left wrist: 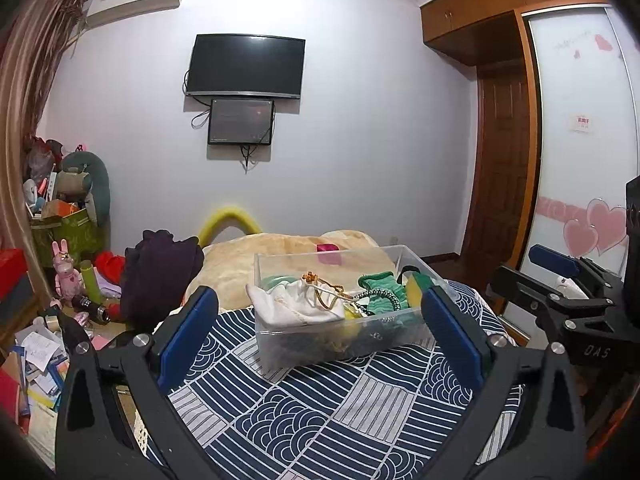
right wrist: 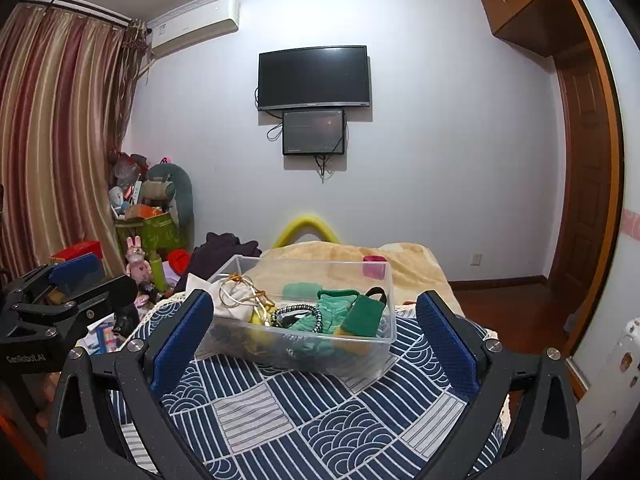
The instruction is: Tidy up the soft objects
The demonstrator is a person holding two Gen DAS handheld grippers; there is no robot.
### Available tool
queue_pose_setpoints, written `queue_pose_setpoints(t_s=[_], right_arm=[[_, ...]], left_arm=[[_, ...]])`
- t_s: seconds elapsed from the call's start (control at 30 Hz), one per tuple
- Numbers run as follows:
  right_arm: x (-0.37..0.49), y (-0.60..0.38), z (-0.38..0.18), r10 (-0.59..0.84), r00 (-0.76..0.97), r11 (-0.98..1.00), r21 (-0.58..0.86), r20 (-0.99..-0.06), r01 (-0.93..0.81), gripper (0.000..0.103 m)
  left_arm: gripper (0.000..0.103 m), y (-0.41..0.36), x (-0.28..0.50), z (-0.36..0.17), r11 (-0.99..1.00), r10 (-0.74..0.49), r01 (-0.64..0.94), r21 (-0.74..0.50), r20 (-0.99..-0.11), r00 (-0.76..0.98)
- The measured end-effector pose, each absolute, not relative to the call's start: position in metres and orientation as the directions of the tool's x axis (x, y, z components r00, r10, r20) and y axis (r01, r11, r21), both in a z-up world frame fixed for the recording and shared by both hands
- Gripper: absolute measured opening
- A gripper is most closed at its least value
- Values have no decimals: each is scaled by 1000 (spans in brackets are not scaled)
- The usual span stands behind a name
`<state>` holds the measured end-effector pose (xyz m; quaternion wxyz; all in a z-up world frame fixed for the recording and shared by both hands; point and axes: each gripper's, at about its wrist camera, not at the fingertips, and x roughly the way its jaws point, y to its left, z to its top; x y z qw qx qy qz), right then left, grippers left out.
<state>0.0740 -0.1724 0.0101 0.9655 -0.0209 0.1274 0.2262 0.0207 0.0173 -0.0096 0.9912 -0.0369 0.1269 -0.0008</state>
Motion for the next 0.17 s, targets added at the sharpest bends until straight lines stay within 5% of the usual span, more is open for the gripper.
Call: queue_pose_setpoints(t_s=[0.17], right_arm=[[76,-173,7,431,863,897,22,-263,-441,102]], left_arm=[[103,19,21,-11,997,-7,-14,-81,-256,967]])
